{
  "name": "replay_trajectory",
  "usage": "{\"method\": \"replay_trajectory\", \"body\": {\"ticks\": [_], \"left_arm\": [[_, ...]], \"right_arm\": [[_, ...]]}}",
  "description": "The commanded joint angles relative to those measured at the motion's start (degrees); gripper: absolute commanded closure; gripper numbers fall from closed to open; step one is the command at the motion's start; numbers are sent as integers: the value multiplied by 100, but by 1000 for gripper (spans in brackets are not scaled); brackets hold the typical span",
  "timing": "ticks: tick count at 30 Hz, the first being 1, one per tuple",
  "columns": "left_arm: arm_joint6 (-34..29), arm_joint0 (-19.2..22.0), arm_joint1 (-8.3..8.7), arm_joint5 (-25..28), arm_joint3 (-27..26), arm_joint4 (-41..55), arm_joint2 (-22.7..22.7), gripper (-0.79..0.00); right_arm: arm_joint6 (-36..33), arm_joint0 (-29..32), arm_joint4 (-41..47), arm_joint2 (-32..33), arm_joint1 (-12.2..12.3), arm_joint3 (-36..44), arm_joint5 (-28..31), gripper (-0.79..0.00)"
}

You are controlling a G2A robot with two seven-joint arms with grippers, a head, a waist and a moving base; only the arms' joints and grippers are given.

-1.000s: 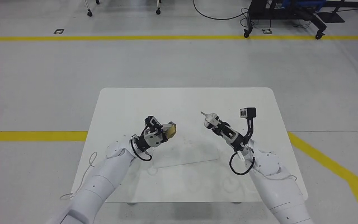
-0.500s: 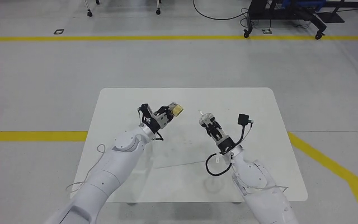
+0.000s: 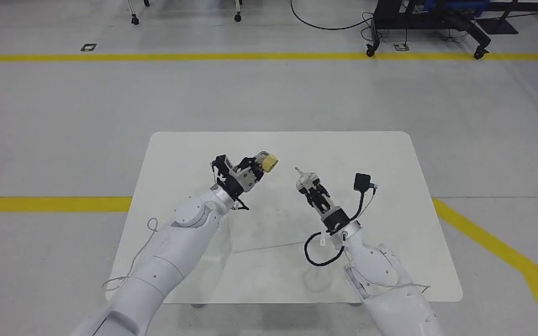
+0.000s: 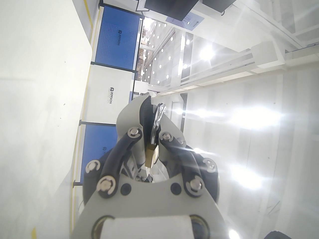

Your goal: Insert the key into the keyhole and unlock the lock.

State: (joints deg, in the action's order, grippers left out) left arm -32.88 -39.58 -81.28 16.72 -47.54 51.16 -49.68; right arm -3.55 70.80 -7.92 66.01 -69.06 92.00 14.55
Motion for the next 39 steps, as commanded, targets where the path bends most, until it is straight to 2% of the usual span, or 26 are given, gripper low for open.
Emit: {"method": "replay_trajectory", "body": {"ticks": [1, 5, 14, 24, 29, 39], "left_arm": [[305, -129, 2, 248, -96, -414, 38, 0], [819, -234, -47, 306, -333, -858, 123, 0], [1171, -180, -181, 158, -396, -1314, 220, 0], [1109, -197, -265, 200, -325, -1363, 73, 0], [1030, -210, -293, 125, -297, -1420, 12, 0], [922, -262, -322, 70, -283, -1549, -162, 0]], "right_arm": [[-51, 34, -19, -28, -5, 31, -33, 0], [-372, 38, 33, -162, -34, 110, -374, 0], [-961, 171, 709, 51, -36, 320, -715, 0], [-802, 64, 732, 32, -98, 226, -1057, 0], [-841, 13, 740, -12, -128, 170, -1076, 0], [-499, 5, 589, -30, -190, 155, -1173, 0]]}}
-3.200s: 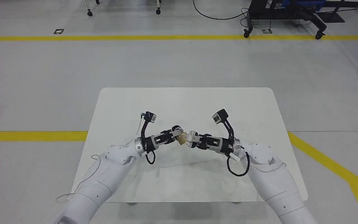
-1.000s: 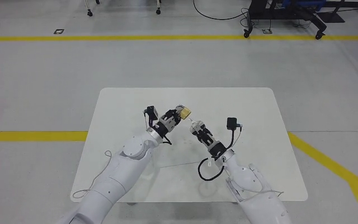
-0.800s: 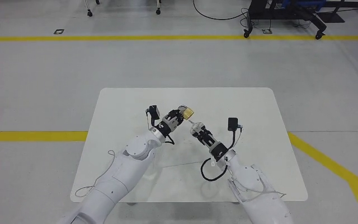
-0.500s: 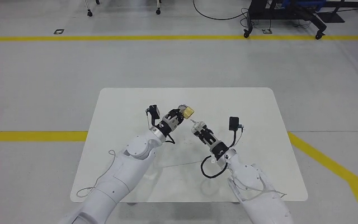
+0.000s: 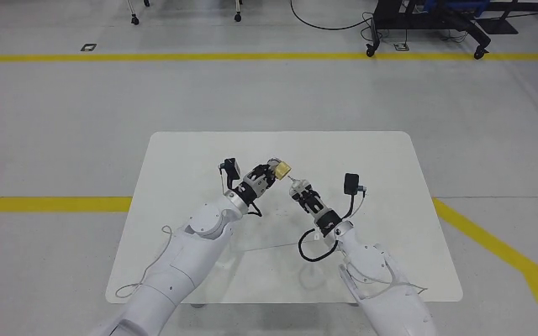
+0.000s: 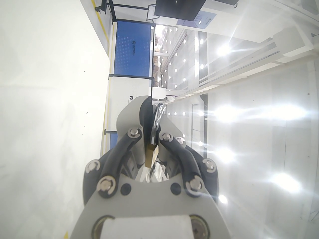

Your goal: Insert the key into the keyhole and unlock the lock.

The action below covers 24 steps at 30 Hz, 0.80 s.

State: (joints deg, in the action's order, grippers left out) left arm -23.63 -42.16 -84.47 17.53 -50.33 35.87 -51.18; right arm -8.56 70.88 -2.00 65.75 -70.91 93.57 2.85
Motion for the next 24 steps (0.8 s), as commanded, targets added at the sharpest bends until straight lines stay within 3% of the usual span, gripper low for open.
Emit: {"method": "replay_trajectory", "body": {"ticks": [1, 24], "left_arm": [[-9, -9, -4, -32, -6, -49, -23, 0], [-171, -135, -47, -202, -72, -328, -359, 0]], "right_arm": [[5, -9, -7, -7, -10, -4, -8, 0], [23, -187, -194, -120, -142, -143, -274, 0]]}}
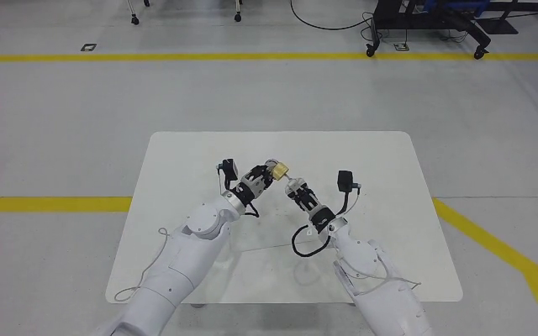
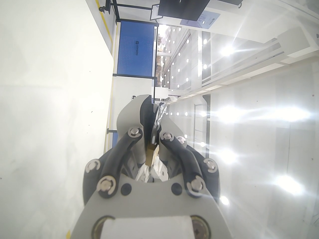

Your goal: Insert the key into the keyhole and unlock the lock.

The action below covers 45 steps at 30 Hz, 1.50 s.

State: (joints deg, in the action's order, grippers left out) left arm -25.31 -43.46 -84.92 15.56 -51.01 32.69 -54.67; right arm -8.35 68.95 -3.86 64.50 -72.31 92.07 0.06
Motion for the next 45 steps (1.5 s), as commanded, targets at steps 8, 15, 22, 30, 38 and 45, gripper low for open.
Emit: {"method": "replay_trajectory", "body": {"ticks": [8, 15, 22, 30, 38, 45], "left_arm": [[-25, -42, -35, -23, 13, 23, -107, 0], [-68, -32, -81, -26, 42, -7, -118, 0], [-113, -27, -124, -30, 76, -46, -130, 0], [-179, -39, -141, 0, 91, -116, -210, 0], [-187, -78, -137, 9, 35, -404, -248, 0], [-132, -121, -129, 6, -72, -753, -255, 0]], "right_arm": [[-71, 128, -27, 103, -8, 98, 116, 0], [-159, 153, -47, 141, -22, 114, 118, 0], [-203, 137, -81, 128, -47, 89, 78, 0], [-179, 101, -126, 109, -82, 54, -38, 0], [-179, 68, -193, 80, -114, 10, -104, 0], [-170, 70, -242, 80, -137, -1, -102, 0]]}}
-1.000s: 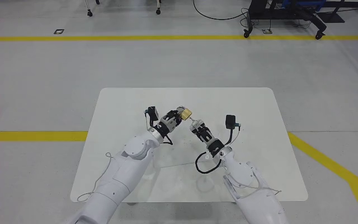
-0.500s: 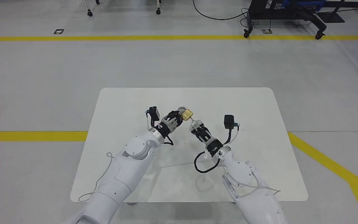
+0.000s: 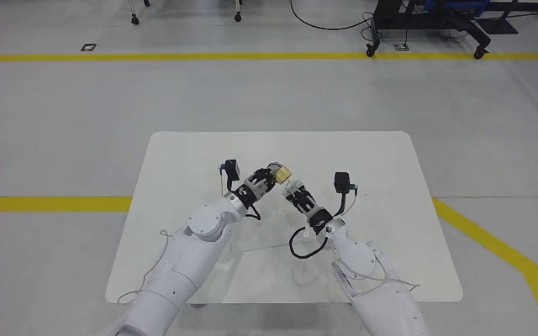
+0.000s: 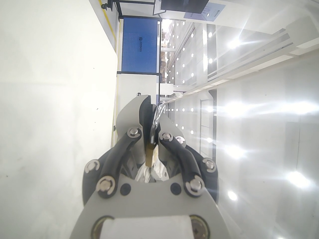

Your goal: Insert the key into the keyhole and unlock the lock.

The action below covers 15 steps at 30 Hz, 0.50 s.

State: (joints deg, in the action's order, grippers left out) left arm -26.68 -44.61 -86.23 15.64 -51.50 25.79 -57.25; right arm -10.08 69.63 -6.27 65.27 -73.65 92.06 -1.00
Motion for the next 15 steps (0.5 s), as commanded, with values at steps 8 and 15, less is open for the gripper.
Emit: {"method": "replay_trajectory", "body": {"ticks": [8, 15], "left_arm": [[64, -83, 1, -67, -177, -244, -38, 0], [111, -128, 15, -2, -185, -232, -195, 0]], "right_arm": [[-32, -1, 12, 31, -25, -20, 15, -302], [-153, 91, 77, 139, -21, 60, 152, -336]]}}
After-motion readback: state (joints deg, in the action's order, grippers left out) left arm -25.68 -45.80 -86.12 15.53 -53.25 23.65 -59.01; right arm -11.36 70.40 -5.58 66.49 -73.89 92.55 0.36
